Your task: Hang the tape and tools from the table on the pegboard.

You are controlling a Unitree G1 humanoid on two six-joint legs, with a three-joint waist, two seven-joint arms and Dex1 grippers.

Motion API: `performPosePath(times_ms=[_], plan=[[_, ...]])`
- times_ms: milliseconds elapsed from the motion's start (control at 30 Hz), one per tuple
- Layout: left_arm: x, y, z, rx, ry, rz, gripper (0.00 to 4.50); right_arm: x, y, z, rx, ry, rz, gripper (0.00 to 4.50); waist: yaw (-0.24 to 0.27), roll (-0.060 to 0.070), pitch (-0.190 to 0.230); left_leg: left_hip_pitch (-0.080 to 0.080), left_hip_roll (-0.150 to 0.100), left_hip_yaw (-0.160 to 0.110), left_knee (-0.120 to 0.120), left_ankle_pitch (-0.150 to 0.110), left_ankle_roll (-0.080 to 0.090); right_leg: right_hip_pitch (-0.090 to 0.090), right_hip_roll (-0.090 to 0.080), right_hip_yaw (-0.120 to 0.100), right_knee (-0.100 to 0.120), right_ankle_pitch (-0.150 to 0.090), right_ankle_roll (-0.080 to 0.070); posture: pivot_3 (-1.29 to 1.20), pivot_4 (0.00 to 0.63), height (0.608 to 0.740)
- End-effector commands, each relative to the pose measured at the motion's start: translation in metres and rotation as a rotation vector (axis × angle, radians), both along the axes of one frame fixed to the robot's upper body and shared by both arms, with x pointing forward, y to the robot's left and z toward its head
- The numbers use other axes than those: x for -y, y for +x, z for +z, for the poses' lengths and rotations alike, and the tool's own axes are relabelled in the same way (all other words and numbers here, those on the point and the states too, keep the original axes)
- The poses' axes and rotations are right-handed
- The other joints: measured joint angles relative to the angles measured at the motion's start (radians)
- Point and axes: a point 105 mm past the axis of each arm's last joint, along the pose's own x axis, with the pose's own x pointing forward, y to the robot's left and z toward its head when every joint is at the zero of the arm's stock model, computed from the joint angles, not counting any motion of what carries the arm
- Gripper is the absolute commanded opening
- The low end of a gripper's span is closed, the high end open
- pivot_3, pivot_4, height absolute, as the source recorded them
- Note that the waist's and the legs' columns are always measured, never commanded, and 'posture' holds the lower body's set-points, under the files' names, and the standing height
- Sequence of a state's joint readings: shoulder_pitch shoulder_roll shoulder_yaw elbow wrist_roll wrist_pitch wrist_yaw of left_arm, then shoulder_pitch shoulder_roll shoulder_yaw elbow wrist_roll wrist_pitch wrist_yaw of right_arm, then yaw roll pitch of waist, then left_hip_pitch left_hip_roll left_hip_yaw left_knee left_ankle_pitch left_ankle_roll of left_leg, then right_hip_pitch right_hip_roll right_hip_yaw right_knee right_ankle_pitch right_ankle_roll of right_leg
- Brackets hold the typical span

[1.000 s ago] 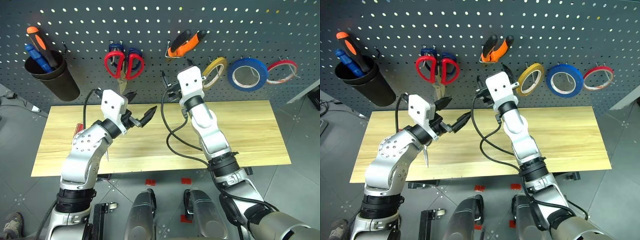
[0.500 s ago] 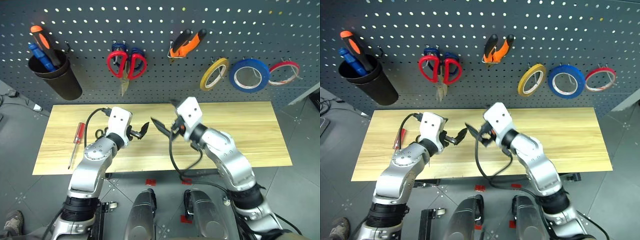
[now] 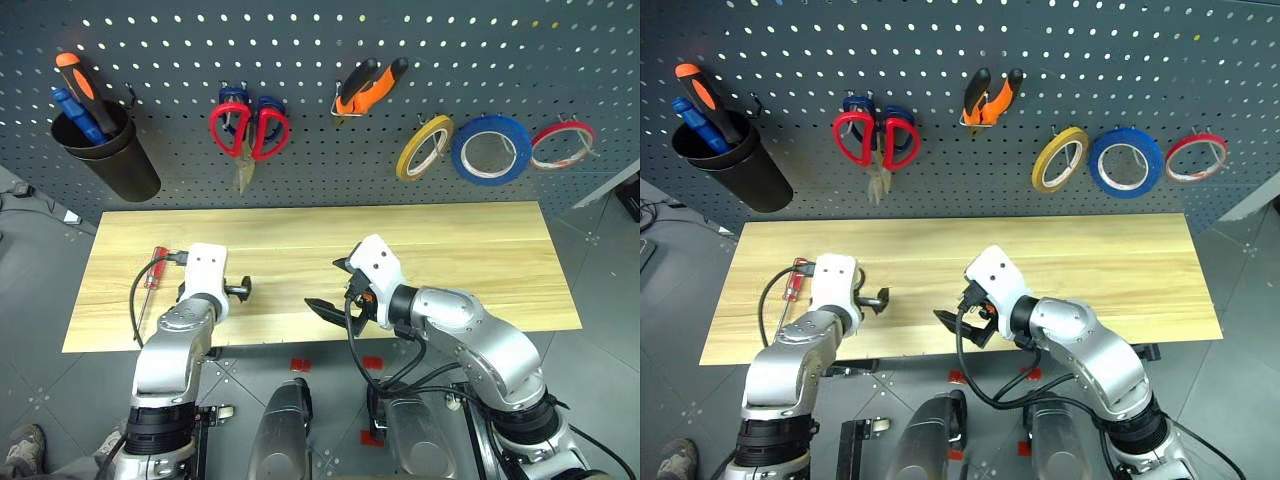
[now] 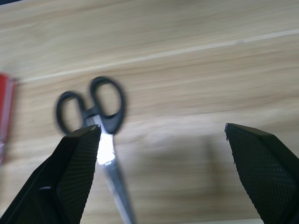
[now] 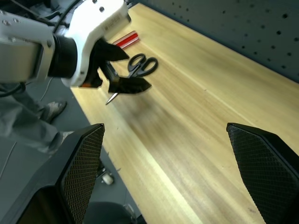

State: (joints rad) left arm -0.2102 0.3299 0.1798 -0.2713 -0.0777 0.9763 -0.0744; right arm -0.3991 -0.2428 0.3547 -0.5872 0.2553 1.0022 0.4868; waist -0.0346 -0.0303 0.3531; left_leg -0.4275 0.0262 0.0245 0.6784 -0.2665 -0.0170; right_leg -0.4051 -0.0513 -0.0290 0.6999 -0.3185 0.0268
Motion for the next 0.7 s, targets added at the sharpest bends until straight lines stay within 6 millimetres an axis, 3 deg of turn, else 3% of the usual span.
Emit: performPosePath(times_ms=[33, 300, 433, 700], plan=[[-0.012, -0.004, 0.012, 0.045, -0.05, 0.044, 4.5, -0.007, -0.007, 0.009, 0.039, -0.001, 0.049, 4.48, 0.001, 0.0, 0.0, 0.0, 0.0, 0.0, 0.0, 0.0, 0.0, 0.0, 0.0, 0.0, 0.0, 0.0, 0.0, -0.03, 0.366, 0.74], [-0.031, 0.008, 0.005, 0.013, -0.094, 0.101, 4.5, -0.027, -0.011, 0.021, 0.056, -0.017, 0.127, 4.48, 0.001, 0.0, 0.0, 0.0, 0.0, -0.002, 0.0, 0.0, 0.0, 0.0, 0.0, -0.003, 0.0, 0.0, 0.0, -0.05, 0.371, 0.74], [-0.038, 0.006, -0.01, -0.053, -0.158, 0.17, 4.5, -0.035, -0.019, 0.024, 0.089, -0.069, 0.233, 4.48, 0.0, -0.001, 0.001, -0.001, 0.0, -0.003, 0.0, 0.0, 0.0, 0.0, -0.001, -0.004, -0.002, 0.0, 0.0, -0.05, 0.374, 0.74], [-0.029, 0.011, -0.023, -0.089, -0.261, 0.227, 4.5, -0.04, -0.012, 0.03, 0.159, -0.108, 0.256, 4.48, 0.001, -0.001, 0.001, -0.003, 0.0, -0.007, 0.0, 0.0, 0.0, 0.0, -0.001, -0.008, -0.002, 0.0, 0.0, -0.05, 0.381, 0.74]])
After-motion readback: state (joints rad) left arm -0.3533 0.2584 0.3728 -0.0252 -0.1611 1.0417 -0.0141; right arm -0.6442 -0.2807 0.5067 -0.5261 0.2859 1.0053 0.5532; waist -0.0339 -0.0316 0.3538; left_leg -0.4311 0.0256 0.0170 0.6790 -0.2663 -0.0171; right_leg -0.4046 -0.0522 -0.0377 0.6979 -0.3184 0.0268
